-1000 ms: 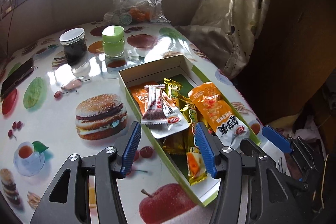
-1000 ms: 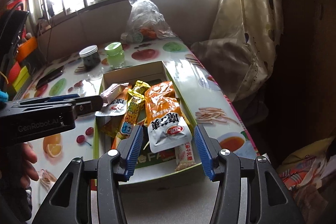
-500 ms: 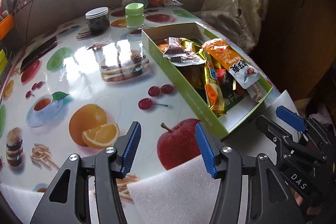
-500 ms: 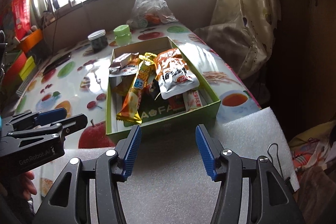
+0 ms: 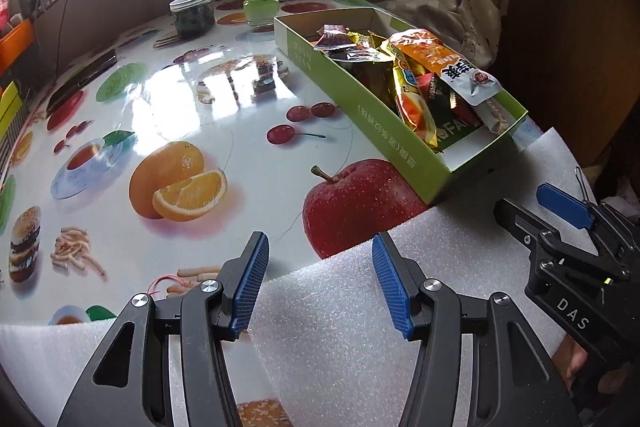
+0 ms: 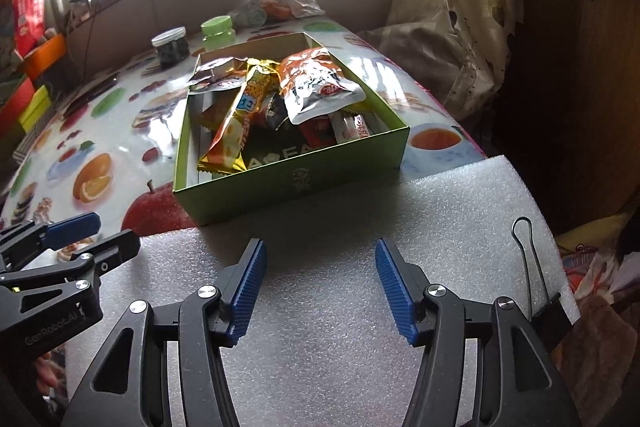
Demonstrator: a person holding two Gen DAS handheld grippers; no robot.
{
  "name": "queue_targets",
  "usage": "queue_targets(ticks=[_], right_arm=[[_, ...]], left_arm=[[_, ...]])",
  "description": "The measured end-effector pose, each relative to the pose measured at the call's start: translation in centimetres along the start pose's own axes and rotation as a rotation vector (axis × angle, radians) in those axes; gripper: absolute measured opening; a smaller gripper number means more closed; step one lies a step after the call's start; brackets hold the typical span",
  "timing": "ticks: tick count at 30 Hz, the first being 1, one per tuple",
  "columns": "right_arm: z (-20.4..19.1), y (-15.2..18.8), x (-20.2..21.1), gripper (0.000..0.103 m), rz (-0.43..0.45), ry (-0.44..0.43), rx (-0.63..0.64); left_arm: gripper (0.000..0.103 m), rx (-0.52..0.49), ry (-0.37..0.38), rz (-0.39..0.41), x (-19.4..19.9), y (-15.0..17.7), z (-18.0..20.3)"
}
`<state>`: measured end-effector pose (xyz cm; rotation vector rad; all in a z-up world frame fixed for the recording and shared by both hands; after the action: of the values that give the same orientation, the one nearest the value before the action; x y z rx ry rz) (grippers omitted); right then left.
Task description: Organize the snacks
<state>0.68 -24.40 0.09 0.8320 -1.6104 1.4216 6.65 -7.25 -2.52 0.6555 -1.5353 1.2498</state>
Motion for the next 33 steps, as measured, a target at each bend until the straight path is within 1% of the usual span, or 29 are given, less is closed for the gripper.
queue_targets(ticks=[5,8,16,22,28,33], right_arm=[[-0.16,0.19,-0.15,0.058,0.009,0.021,-0.003],[-0.23,0.23,-0.12,0.058,0.017,0.030,-0.006],[-0.36,0.38,-0.10,0.058,0.033,0.040,-0.015],[-0.27,0.39,-0.07,0.058,0.034,0.039,-0.018],[-0.28,0.42,-0.06,0.058,0.034,0.038,-0.018],[-0.19,0.41,-0.06,0.058,0.034,0.039,-0.019]], left_arm=[[0.055,0.007,0.005,0.015,-0.04,0.18,0.00],[0.055,0.030,0.016,0.021,-0.03,0.35,-0.14],[0.055,0.040,0.009,0.037,0.02,0.64,-0.01],[0.055,0.033,-0.015,0.041,0.18,0.68,0.15],[0.055,0.057,0.012,0.038,0.19,0.81,-0.12],[0.055,0.056,0.005,0.038,0.23,0.83,0.01]])
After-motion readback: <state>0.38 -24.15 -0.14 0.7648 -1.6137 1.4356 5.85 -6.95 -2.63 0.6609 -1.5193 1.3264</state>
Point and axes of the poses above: each gripper's, at about its wrist camera, not at the fingertips, and x roughly against the way its jaws point, z to its right, y to its underside, the point moved 4 cm from there along -x, roughly the way its jaws point, and after that the axes turned 12 degrees about -z, right-handed, at the moved point
